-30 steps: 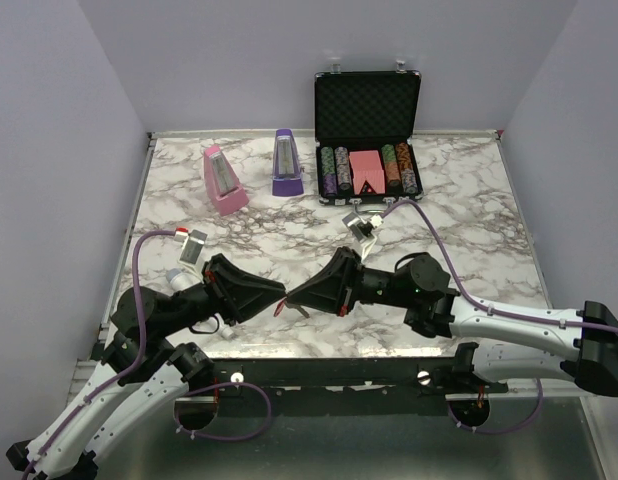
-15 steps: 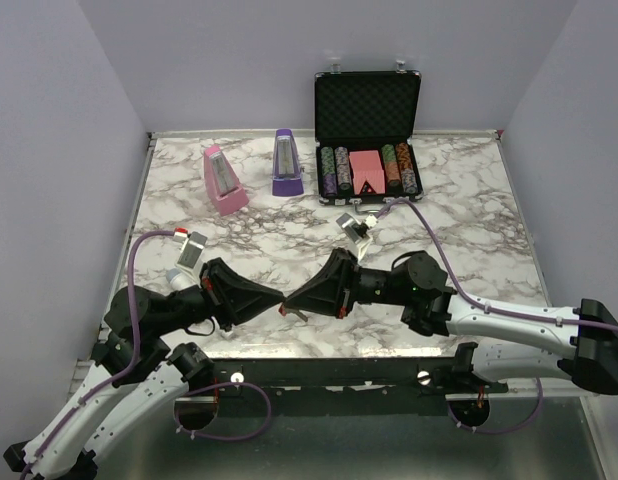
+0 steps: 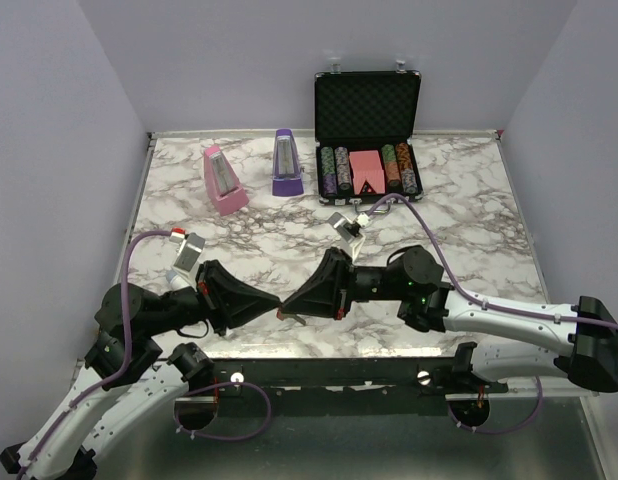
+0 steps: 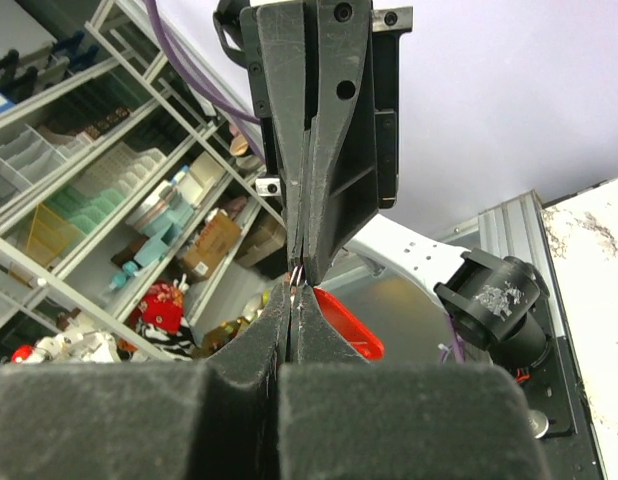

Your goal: Remove the keys from the keyring

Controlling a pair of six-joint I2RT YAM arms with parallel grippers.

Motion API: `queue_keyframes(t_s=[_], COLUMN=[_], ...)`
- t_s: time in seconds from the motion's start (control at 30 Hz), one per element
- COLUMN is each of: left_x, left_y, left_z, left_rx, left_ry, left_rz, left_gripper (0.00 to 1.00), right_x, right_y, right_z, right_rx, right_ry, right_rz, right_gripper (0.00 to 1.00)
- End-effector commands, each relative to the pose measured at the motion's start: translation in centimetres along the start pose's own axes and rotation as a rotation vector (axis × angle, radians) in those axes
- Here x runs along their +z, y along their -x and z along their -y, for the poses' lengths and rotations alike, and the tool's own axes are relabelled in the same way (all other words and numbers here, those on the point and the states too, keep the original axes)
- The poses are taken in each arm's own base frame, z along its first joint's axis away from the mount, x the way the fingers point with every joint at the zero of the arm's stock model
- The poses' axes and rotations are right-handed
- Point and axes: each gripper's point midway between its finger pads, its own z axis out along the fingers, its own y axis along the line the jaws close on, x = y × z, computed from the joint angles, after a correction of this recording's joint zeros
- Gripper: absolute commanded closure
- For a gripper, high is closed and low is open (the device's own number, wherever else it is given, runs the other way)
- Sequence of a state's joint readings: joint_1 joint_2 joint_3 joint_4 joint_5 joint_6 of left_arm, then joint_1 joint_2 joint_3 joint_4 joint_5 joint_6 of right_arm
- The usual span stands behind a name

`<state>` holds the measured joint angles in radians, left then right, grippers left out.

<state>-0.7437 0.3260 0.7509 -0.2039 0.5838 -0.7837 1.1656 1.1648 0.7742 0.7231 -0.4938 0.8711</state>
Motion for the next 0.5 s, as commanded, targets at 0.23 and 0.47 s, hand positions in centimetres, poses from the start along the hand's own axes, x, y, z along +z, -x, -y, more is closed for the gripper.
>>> queue_keyframes(t_s=[0.23,0.47], left_x=[-0.7,-1.1], left_y=[-2.2,-2.8], left_z=[-0.2,0.0], left_rx=[0.027,0.051], left_ry=[0.028,0.021], left_rz=[-0.174,-0.229], left_gripper=[1.0,1.0], right_x=[0.7,0.9], right_y=[-1.7,-2.6], right_z=[0.5,1.1], right_rx=[-0.013,0.001], right_ry=[-0.028,-0.041], right_rz=[-0.145,-0.206], right_gripper=[0.99,0.99])
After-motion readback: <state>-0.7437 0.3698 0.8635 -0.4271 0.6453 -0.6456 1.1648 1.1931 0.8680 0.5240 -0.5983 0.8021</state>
